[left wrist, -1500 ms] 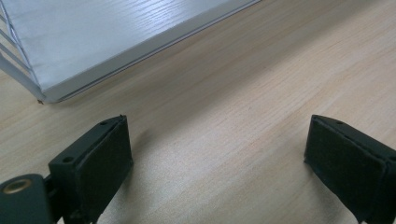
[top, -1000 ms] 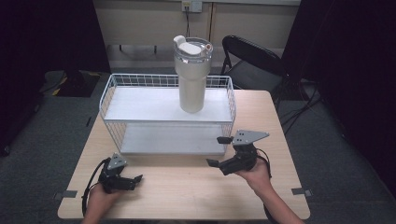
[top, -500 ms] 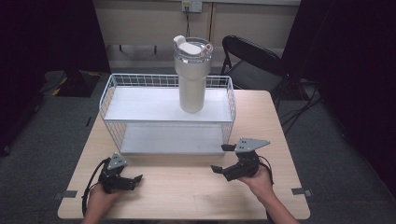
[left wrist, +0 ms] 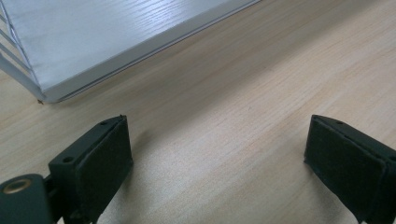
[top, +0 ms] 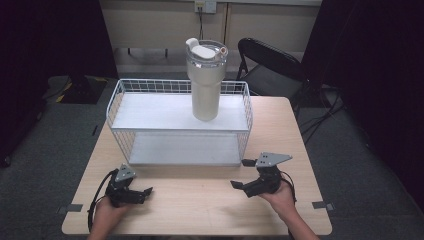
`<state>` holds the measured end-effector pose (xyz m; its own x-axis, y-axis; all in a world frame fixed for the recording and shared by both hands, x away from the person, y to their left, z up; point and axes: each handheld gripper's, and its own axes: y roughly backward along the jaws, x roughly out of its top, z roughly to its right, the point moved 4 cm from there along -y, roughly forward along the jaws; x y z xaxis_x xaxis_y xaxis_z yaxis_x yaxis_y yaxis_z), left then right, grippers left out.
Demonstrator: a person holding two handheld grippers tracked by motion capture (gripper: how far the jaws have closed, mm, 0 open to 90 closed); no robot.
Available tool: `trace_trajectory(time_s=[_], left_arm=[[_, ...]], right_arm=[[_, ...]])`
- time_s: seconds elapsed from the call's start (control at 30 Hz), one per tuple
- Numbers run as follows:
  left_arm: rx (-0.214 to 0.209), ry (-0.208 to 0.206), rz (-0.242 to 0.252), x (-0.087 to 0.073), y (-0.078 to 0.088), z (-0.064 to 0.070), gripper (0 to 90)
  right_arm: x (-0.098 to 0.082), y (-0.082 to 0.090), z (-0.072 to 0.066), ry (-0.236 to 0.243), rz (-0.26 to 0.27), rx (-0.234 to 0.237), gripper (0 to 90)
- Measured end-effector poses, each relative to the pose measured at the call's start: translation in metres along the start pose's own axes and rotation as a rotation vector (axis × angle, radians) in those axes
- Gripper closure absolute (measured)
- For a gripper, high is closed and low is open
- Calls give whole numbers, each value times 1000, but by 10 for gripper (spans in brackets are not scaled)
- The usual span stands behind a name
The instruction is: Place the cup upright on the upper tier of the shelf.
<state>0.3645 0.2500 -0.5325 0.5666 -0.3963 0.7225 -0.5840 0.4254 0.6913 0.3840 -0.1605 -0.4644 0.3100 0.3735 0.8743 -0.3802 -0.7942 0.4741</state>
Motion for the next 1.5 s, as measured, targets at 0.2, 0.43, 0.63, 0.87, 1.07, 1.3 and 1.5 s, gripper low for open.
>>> trace_trajectory(time_s=[0.2, 0.43, 0.63, 0.87, 1.07, 1.3, 1.5], left_arm=[[0, 0, 0, 0, 0, 0, 68], [0, 0, 0, 0, 0, 0, 68], [0, 0, 0, 0, 0, 0, 68], [0, 0, 0, 0, 0, 0, 68], [0, 0, 0, 0, 0, 0, 68], [0, 0, 0, 0, 0, 0, 68], [0, 0, 0, 0, 0, 0, 67]], right_arm=[[-8, 4, 3, -1, -16, -10, 88], [-19, 10, 8, -12, -29, -26, 88], [-27, 15, 12, -11, -36, -39, 88], [-34, 19, 15, -12, -48, -44, 89], [-42, 24, 18, -18, -52, -54, 89], [-53, 29, 22, -23, -69, -69, 89], [-60, 32, 24, -11, -88, -82, 89]])
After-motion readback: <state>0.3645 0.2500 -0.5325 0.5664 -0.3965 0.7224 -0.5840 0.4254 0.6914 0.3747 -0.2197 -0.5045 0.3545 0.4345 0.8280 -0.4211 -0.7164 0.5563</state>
